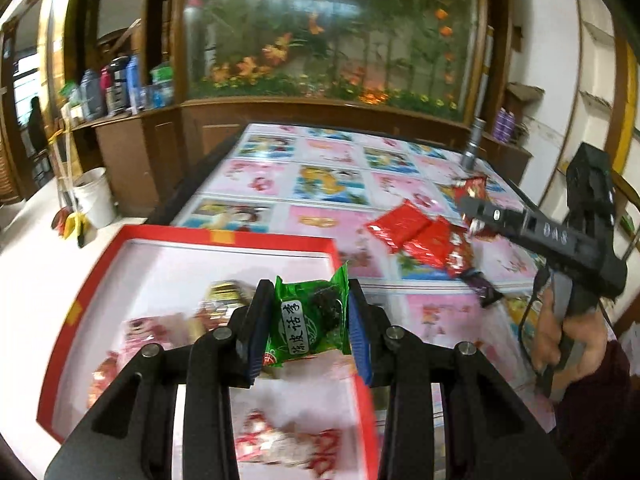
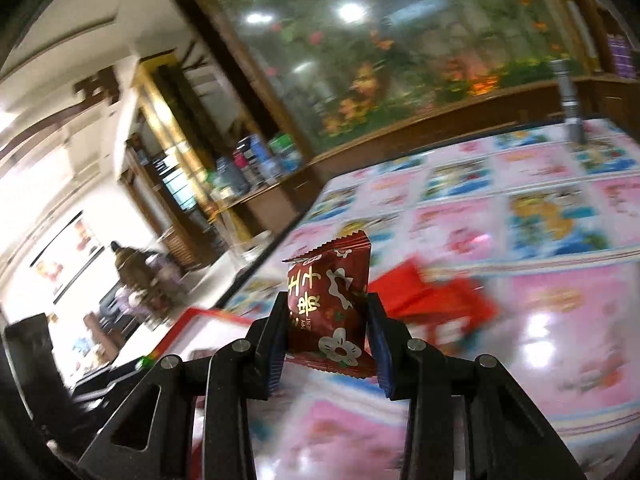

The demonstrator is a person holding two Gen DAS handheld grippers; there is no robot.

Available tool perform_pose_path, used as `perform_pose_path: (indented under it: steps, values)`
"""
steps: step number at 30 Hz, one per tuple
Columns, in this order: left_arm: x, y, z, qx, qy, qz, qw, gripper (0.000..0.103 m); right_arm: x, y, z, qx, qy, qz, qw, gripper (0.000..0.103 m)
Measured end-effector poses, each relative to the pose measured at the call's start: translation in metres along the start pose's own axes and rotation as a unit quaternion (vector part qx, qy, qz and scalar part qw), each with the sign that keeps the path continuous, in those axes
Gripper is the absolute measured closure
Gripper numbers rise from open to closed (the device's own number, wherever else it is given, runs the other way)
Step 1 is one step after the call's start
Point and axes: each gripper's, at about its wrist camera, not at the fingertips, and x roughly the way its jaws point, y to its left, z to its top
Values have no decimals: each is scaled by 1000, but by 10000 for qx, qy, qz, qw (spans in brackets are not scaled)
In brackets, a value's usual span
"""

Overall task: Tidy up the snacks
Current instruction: 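Carry green pack with left and red flower-print pack with right into tray, release both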

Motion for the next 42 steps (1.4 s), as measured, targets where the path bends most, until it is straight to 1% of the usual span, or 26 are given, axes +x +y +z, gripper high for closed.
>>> perform_pose_path:
  steps: [3, 7, 11, 16, 21, 26, 30, 42]
  values:
    - [-4, 17, -3, -85, -85, 216, 9997, 70, 23, 33, -12, -223, 226, 276, 9991, 66]
    - [-9, 41, -8, -274, -132, 392, 9988, 70, 47, 70, -23, -474, 400, 571, 9964, 66]
    - [-12, 60, -14, -435, -170, 542, 9974, 70, 72, 107, -38, -742, 621, 749, 9925, 66]
    - [-13, 79, -19, -625, -184, 661, 9957, 70, 88, 133, -54, -1075, 861, 854, 9868, 66]
    - [-10, 87, -21, -706, -168, 722, 9947, 70, 94, 143, -67, -1297, 1101, 940, 9809, 66]
    - [-6, 87, -23, -679, -118, 747, 9948, 69, 94, 156, -78, -1643, 1228, 968, 9739, 66]
    - [-6, 87, -23, -660, -104, 799, 9946, 69, 95, 160, -86, -1802, 1315, 1003, 9696, 66]
    - [0, 86, -23, -663, 7, 827, 9944, 69, 92, 156, -84, -1865, 1273, 943, 9696, 64]
